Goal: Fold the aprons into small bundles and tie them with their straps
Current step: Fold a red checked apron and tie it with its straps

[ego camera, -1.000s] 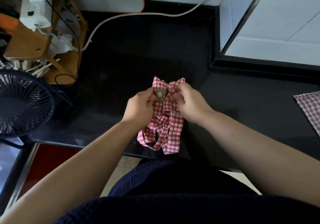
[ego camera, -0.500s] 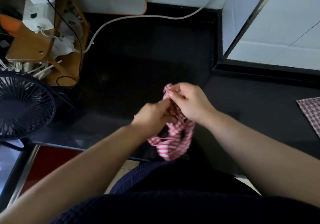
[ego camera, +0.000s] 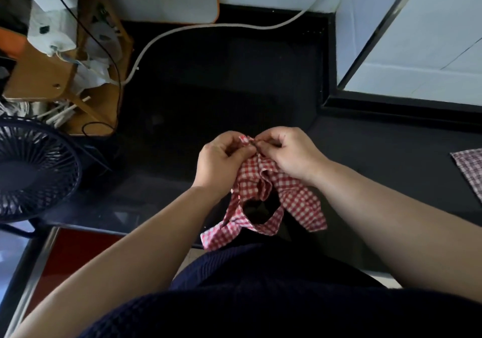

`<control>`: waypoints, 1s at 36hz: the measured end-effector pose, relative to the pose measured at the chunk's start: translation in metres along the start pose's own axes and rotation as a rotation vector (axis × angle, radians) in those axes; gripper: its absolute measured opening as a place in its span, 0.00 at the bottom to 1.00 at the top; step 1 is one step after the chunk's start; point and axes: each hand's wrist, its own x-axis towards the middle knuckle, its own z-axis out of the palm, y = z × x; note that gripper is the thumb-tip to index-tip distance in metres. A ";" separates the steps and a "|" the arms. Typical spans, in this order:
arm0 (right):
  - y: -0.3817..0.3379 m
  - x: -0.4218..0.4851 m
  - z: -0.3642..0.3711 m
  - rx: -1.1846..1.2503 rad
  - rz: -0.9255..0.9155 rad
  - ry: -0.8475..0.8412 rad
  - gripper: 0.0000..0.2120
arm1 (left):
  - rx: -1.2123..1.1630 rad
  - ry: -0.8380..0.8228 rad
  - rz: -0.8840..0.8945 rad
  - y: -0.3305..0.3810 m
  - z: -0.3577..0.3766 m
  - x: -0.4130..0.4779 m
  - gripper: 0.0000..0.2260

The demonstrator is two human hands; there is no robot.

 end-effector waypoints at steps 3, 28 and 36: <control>0.005 -0.003 0.007 0.059 0.007 0.055 0.08 | 0.125 -0.062 0.069 0.006 -0.001 0.006 0.11; 0.007 0.000 -0.021 -0.087 0.094 -0.375 0.05 | 0.368 -0.396 0.039 0.006 -0.008 0.014 0.11; 0.008 -0.006 -0.014 -0.101 0.028 -0.238 0.07 | 0.421 -0.262 0.132 0.001 -0.003 0.012 0.12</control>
